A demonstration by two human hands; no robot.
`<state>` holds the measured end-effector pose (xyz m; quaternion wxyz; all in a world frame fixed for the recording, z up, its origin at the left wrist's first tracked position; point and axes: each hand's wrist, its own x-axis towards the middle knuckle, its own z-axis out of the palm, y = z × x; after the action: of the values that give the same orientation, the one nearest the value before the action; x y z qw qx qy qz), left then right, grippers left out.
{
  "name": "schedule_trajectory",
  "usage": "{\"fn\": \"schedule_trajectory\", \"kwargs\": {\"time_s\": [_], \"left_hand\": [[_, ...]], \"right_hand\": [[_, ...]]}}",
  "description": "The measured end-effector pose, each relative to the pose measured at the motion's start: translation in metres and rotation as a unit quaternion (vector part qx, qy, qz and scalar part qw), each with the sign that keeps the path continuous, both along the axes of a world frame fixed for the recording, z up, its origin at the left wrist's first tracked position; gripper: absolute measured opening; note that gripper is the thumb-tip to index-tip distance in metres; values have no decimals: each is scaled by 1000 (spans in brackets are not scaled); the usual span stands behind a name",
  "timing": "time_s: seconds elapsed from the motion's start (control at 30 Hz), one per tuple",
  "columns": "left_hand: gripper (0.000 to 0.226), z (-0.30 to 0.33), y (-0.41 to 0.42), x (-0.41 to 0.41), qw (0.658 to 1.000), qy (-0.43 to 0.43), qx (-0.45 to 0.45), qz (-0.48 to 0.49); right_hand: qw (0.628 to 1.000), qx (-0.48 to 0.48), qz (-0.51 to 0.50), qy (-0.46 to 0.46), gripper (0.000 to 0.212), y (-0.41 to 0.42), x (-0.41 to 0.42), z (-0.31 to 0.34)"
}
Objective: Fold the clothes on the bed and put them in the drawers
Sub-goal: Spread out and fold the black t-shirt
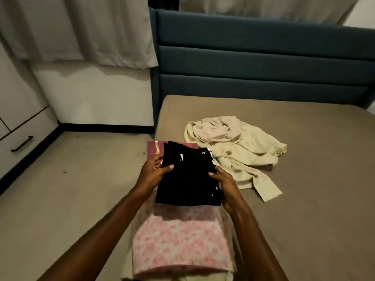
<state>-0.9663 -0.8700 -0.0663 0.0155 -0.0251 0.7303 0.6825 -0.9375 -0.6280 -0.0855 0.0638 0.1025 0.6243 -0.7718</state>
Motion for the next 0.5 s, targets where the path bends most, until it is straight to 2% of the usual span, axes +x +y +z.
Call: {"fn": "schedule_trajectory", "kwargs": {"time_s": [0.17, 0.23, 0.27, 0.3, 0.33, 0.37, 0.43, 0.5], "left_hand": [[42, -16, -31, -86, 999, 11, -25, 43], [43, -27, -41, -111, 995, -9, -81, 56], [48, -32, -45, -117, 983, -13, -166, 73], [54, -38, -47, -121, 957, 9, -274, 93], [57, -46, -47, -121, 922, 52, -369, 109], [57, -52, -46, -119, 890, 124, -422, 119], [55, -52, -39, -122, 856, 251, -437, 114], [59, -53, -30, -135, 846, 255, -462, 73]], "right_hand": [[999, 14, -5, 42, 35, -35, -98, -17], [994, 96, -3, 59, 37, -44, -125, -34], [980, 185, 9, 65, 39, -45, -132, -44], [951, 300, 9, 72, 43, -47, -139, -54], [907, 412, -4, 89, 48, -47, -141, -62], [863, 491, -25, 116, 53, -49, -144, -69], [805, 563, -61, 176, 61, -61, -152, -66], [782, 591, -59, 191, 61, -74, -165, -63]]}}
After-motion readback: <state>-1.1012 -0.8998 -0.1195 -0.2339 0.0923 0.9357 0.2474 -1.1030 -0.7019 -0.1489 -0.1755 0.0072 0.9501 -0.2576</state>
